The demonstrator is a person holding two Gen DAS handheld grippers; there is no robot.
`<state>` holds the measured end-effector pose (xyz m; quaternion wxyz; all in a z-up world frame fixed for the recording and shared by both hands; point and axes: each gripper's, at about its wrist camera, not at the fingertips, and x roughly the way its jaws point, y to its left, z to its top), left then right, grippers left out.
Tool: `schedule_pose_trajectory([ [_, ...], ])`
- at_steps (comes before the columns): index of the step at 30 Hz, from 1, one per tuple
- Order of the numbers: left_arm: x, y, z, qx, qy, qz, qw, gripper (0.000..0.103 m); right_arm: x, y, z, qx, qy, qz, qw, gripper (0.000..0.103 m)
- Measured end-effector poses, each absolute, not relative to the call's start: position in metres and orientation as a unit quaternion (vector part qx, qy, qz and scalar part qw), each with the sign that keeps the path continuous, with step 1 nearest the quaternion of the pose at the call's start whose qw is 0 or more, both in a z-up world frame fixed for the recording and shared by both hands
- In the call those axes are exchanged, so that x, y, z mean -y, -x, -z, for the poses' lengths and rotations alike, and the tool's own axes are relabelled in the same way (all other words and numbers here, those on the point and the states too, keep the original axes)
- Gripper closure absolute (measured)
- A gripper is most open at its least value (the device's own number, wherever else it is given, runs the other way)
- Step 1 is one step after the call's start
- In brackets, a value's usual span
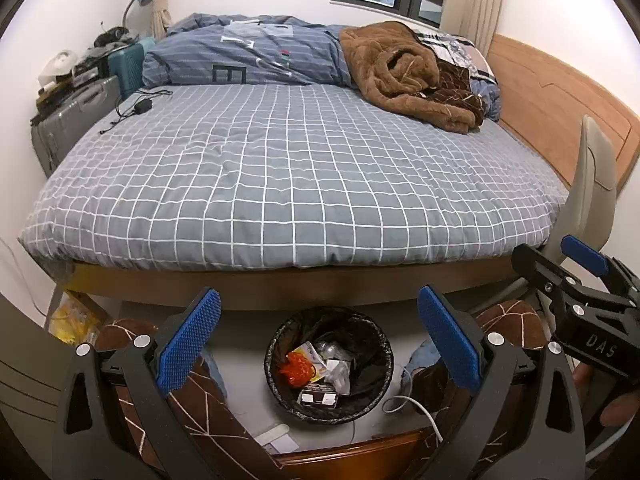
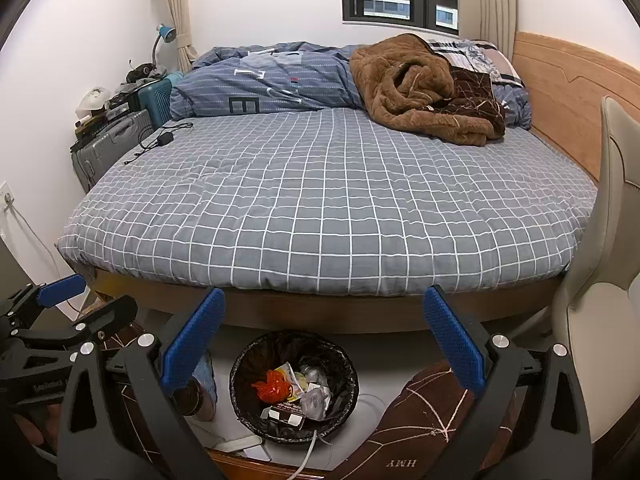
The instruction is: Collect trash
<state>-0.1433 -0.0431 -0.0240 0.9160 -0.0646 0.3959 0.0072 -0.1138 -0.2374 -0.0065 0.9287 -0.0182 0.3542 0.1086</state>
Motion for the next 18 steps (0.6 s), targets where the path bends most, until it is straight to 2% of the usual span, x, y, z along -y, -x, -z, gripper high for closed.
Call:
schedule_pose_trajectory([
  [18,0.0499,0.1427,0.0213,-0.386,0.041,-0.027,0.921,0.006,0.2329,0.1123,0.0112,-0.361,0.020,-0.111,0.926,0.008],
])
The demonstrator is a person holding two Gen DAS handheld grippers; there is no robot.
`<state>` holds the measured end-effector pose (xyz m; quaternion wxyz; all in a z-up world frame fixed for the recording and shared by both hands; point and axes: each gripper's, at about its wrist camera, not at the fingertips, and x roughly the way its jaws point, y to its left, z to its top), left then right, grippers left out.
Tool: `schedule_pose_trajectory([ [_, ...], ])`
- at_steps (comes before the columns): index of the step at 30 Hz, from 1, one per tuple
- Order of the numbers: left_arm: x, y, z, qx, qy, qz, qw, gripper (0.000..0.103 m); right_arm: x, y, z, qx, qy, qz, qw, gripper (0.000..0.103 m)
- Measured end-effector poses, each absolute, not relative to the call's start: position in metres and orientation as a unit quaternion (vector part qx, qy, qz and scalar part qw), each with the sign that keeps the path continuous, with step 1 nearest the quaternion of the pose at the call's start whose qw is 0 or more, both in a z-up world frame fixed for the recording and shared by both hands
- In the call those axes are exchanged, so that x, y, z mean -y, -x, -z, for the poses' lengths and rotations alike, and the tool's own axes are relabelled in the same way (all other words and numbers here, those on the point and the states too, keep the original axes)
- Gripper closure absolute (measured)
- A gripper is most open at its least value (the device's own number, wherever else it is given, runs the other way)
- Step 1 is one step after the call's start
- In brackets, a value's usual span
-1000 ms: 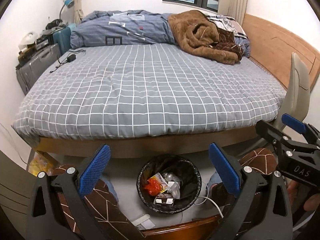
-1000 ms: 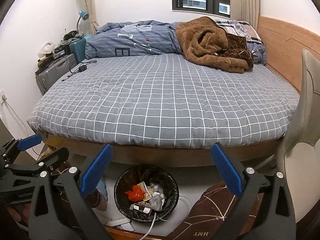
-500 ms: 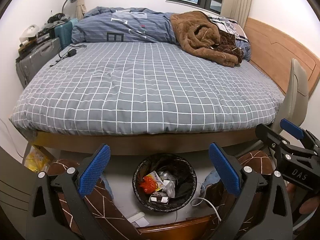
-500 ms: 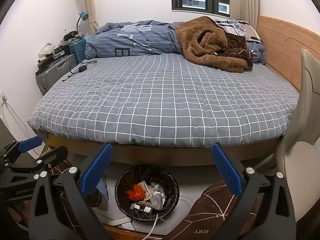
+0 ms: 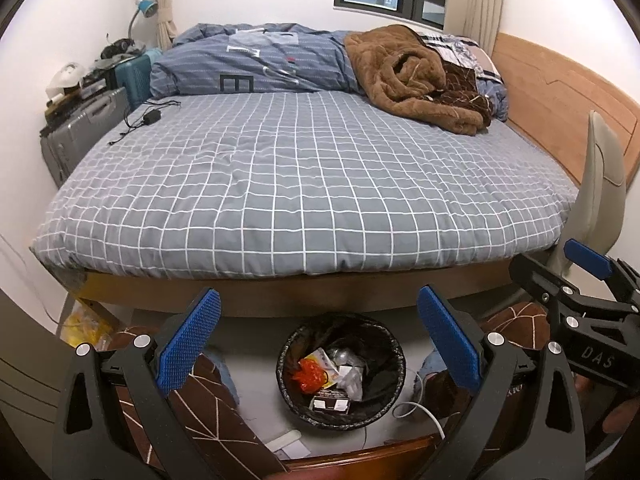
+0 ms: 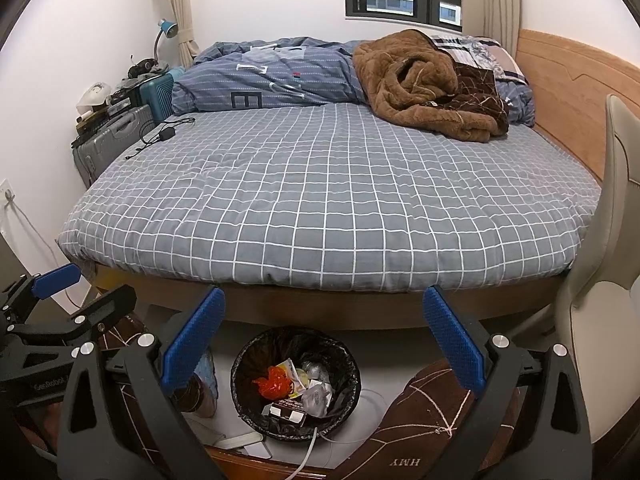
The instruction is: Collect trash
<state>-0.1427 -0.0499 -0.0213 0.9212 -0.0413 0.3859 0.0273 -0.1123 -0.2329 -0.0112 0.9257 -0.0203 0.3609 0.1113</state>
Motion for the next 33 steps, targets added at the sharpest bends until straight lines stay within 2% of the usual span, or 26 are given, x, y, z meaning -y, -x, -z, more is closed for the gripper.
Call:
schedule_pose_trajectory([
  [33,0.0466,0.1355,0.0293,-0.405,0.048,-0.021,0.913,0.006,0.2308,0.1123,0.0204,-0.366,0.017,-0.113,0.923,0.008],
])
